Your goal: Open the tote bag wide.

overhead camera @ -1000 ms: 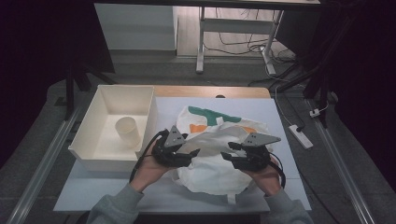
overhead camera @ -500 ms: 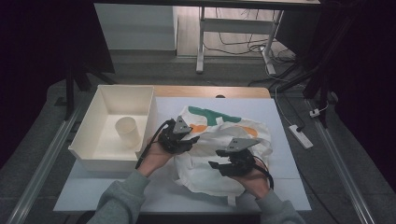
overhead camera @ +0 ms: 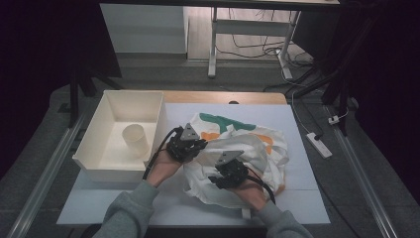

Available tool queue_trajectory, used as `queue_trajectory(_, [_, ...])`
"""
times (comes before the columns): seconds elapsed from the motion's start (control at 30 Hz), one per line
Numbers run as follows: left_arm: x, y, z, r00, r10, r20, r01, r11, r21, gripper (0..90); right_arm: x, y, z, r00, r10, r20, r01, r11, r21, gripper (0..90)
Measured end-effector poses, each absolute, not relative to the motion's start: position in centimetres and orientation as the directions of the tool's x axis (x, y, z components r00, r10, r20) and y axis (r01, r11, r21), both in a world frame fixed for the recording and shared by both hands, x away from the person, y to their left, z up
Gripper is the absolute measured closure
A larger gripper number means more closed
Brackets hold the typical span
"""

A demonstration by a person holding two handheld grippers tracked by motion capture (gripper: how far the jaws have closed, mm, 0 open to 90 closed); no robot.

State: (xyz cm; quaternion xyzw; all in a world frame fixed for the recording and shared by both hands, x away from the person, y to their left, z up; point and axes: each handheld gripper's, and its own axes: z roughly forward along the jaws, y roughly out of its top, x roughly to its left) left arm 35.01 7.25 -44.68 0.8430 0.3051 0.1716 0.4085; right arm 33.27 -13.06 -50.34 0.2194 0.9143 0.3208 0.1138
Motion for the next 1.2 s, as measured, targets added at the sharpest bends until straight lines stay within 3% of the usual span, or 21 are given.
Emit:
queue_trajectory(0.13, [35.1, 7.4, -44.7, 0.749, 0.661, 0.039, 0.378, -0.475, 0.795, 84.8, 33.5, -13.3, -50.5, -0.867, 0.491, -0.082, 0.335, 0.696, 0.635, 75.4])
queue_trajectory(0.27, [35.1, 7.6, -44.8, 0.743, 0.669, 0.035, 0.381, -0.465, 0.799, 85.1, 33.4, -13.4, -50.5, -0.868, 0.488, -0.091, 0.326, 0.7, 0.635, 85.9])
queue_trajectory(0.47, [34.9, 7.8, -44.9, 0.737, 0.676, 0.028, 0.384, -0.452, 0.805, 85.6, 32.5, -14.0, -50.0, -0.87, 0.476, -0.126, 0.287, 0.697, 0.657, 88.4])
queue_trajectory(0.77, [34.7, 7.7, -44.9, 0.728, 0.685, 0.036, 0.385, -0.451, 0.805, 86.5, 31.2, -15.9, -49.0, -0.894, 0.441, -0.081, 0.276, 0.684, 0.676, 89.2])
queue_trajectory(1.2, [34.1, 7.5, -45.2, 0.738, 0.674, 0.037, 0.389, -0.47, 0.792, 86.7, 26.4, -17.0, -47.1, -0.941, 0.336, -0.024, 0.231, 0.697, 0.679, 89.2])
